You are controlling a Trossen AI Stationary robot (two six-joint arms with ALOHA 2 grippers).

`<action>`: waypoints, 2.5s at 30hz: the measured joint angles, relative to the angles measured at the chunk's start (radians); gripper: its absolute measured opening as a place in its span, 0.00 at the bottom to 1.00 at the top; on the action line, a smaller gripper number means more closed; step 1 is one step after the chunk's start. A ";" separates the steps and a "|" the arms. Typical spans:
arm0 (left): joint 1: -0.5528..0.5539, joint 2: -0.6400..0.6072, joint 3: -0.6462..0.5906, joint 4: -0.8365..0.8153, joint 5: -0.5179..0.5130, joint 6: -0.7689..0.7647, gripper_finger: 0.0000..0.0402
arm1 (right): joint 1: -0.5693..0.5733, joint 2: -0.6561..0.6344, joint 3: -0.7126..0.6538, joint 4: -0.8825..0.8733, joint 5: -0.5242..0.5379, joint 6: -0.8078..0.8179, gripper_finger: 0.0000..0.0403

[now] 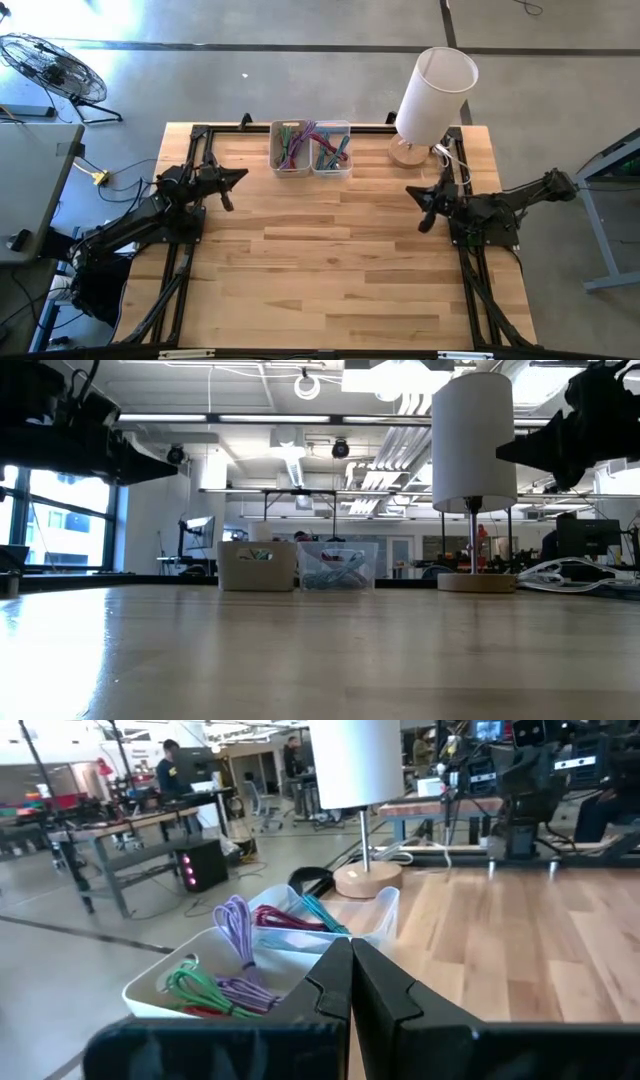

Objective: Pick & Place USB Port
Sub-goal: Return to home position

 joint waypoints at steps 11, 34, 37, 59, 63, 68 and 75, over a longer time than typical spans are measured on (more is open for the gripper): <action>0.000 0.005 -0.001 -0.004 -0.016 0.024 0.00 | -0.121 0.000 0.000 -0.115 -0.035 -0.026 0.00; 0.000 0.005 -0.002 0.000 0.008 0.024 0.00 | -0.525 -0.001 -0.018 -0.074 -0.748 -0.018 0.00; 0.000 0.005 -0.002 0.001 0.022 0.024 0.00 | -0.524 0.006 -0.039 -0.082 -0.758 0.004 0.00; 0.000 0.005 -0.002 0.023 0.171 0.051 0.00 | -0.524 0.006 -0.039 -0.072 -0.721 -0.034 0.00; 0.000 0.005 -0.002 0.023 0.172 0.051 0.00 | -0.524 0.006 -0.039 -0.078 -0.721 -0.033 0.00; 0.000 0.005 -0.002 0.023 0.172 0.050 0.00 | -0.524 0.006 -0.039 -0.078 -0.721 -0.018 0.00; 0.000 0.005 -0.002 0.026 0.211 0.050 0.00 | -0.524 0.006 -0.040 -0.078 -0.721 0.001 0.00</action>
